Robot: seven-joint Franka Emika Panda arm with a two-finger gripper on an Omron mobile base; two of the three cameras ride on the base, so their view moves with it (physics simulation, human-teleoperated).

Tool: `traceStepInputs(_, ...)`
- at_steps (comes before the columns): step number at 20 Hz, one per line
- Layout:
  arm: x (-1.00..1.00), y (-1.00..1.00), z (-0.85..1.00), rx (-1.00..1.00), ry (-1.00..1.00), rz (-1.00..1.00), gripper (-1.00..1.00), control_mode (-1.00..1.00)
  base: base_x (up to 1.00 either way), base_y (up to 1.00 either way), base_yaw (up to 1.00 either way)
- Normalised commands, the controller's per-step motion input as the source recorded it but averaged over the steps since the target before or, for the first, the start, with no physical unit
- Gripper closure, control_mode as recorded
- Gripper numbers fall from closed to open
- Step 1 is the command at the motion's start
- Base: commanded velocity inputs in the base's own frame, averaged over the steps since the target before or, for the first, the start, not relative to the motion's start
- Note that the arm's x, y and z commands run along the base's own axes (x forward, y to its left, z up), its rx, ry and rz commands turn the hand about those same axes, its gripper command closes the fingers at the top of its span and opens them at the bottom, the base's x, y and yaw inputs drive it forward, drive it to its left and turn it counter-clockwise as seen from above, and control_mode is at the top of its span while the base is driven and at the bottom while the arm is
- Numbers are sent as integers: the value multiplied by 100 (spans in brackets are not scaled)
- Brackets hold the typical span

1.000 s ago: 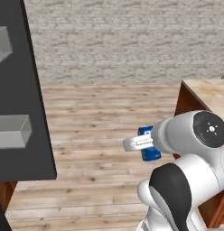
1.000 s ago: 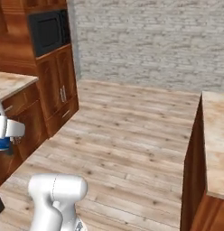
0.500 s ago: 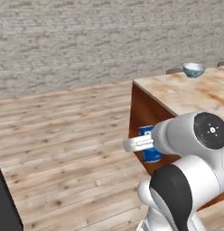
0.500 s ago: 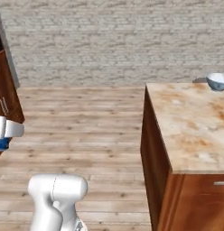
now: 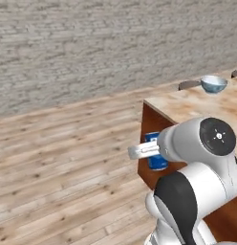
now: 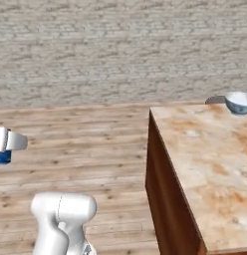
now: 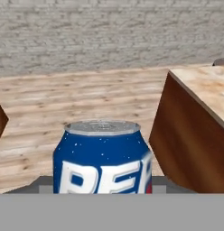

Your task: Open the fridge, grab two sodas, and place both sodas inside the bowl with ice on the dining counter.

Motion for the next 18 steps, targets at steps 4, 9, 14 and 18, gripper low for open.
traceStepInputs(4,0,0,0,0,0,0,100,100,100,45,-40)
traceStepInputs(9,0,0,0,0,0,0,100,100,100,64,-46)
traceStepInputs(14,0,0,0,0,0,0,100,100,100,70,-46)
traceStepInputs(18,0,0,0,0,0,0,100,100,100,75,-43)
